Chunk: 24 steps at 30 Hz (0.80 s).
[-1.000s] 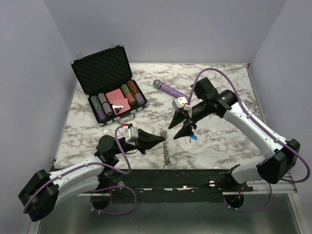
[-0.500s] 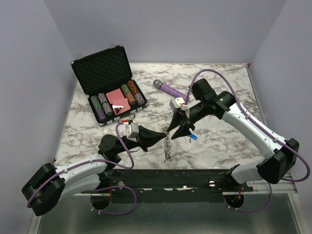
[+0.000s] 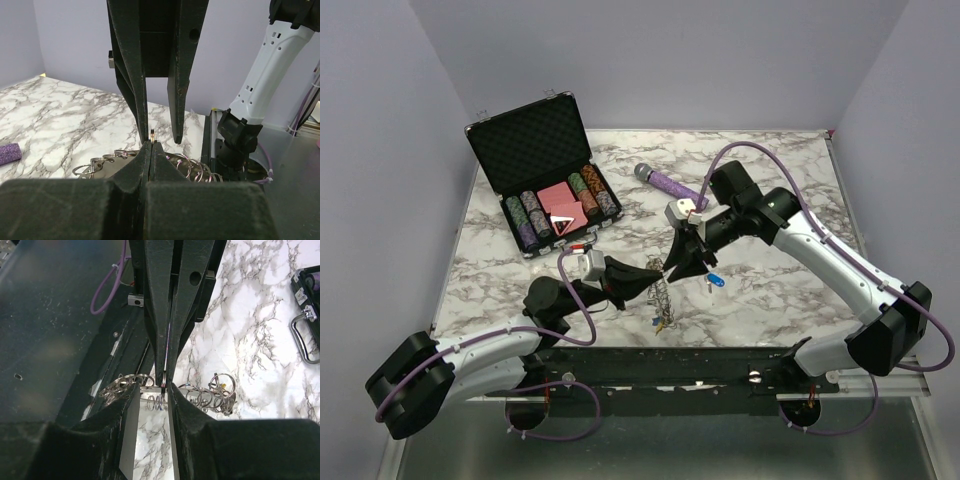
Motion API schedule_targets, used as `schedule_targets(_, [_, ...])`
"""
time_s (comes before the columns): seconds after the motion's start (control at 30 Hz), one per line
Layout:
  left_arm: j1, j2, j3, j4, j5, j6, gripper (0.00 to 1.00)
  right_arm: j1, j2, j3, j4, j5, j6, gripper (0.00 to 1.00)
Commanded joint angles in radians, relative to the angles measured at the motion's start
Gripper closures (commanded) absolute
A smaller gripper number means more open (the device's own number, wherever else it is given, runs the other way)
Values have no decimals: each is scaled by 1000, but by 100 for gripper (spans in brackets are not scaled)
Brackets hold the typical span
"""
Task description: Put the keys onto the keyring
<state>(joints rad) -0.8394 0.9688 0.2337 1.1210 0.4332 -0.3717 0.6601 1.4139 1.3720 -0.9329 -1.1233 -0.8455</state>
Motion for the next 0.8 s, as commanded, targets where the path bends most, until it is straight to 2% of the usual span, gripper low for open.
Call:
schedule_targets(0.0, [-12,-1,36,79,-43,-9,100,10,11,-8,28,19,31,64])
schedule_targets(0.33, [-24,-4,32,76,-70,-12,100,12,3,-21,42,36,51,65])
schedule_targets(0.4, [-26,-2,29,82,-61,-12,100,12,2,-1,39,40,74,61])
schedule_targets(0.47, [-26,-4,10,120,-10,-6,100,4,0,50,-15,48,65,47])
schedule_targets(0.53, [-23,-22,-11,148,67,17,100,-28,2,119,-105,24,10,38])
schedule_targets(0.63, [-20,-85,-42,143,169,76,100,-111,-9,168,-168,-68,-13,33])
schedule_targets(0.77, [8,-189,-42,73,278,83,100,-129,-68,84,-98,-89,28,31])
